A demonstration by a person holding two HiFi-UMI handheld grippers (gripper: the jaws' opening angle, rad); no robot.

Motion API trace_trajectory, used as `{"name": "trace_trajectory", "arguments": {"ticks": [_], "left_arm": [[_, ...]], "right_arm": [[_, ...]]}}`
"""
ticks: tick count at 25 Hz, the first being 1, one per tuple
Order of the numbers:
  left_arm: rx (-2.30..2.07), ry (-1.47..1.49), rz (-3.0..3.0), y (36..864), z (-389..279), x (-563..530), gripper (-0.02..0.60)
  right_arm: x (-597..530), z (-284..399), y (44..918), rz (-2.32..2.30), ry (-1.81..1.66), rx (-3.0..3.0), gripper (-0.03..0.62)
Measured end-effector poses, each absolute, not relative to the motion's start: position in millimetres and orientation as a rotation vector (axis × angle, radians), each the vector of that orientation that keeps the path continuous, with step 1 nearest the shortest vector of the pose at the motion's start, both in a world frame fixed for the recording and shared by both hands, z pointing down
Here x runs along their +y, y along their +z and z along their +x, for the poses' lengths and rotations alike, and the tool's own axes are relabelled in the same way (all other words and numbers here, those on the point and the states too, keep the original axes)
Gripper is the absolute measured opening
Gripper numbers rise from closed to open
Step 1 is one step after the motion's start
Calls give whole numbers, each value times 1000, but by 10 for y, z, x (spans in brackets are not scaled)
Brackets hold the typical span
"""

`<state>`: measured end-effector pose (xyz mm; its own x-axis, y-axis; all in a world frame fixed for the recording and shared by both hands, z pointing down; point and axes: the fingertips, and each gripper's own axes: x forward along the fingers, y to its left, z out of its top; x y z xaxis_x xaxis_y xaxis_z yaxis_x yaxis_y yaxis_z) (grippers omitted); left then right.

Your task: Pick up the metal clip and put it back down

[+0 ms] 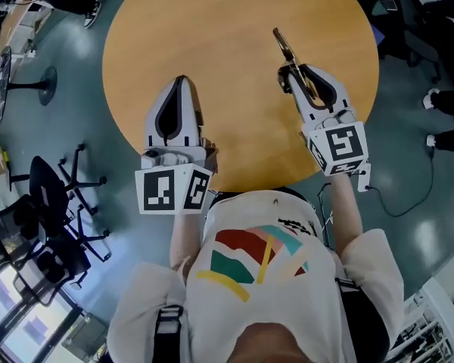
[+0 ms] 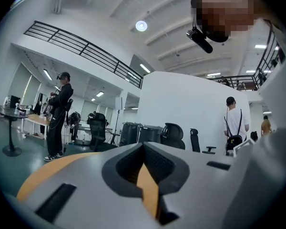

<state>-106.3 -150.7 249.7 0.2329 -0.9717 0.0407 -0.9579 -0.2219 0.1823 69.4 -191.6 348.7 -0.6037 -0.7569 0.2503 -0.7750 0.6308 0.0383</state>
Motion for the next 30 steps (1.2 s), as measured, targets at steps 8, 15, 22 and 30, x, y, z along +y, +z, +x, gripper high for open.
{"name": "trace_trajectory", "arguments": {"ticks": [8,15,22,30], "left_arm": [[-1793,-8,2243,3031,-1452,-1863,44],[-1755,53,2218,3331,-1504,-1956,44],[-1731,81,2201,3464,-1398,-2131,44],[-1712,95,2194,3574,-1326,-2215,44]], "right_arm": [[-2512,724,4916,1205,265,-2332,107],[-2664,760,5360,1215,242,-2246,107],[-2727,810,5556,1172,162,-2187,107],[-2705,778,5640,1113,81,-2167,109]]}}
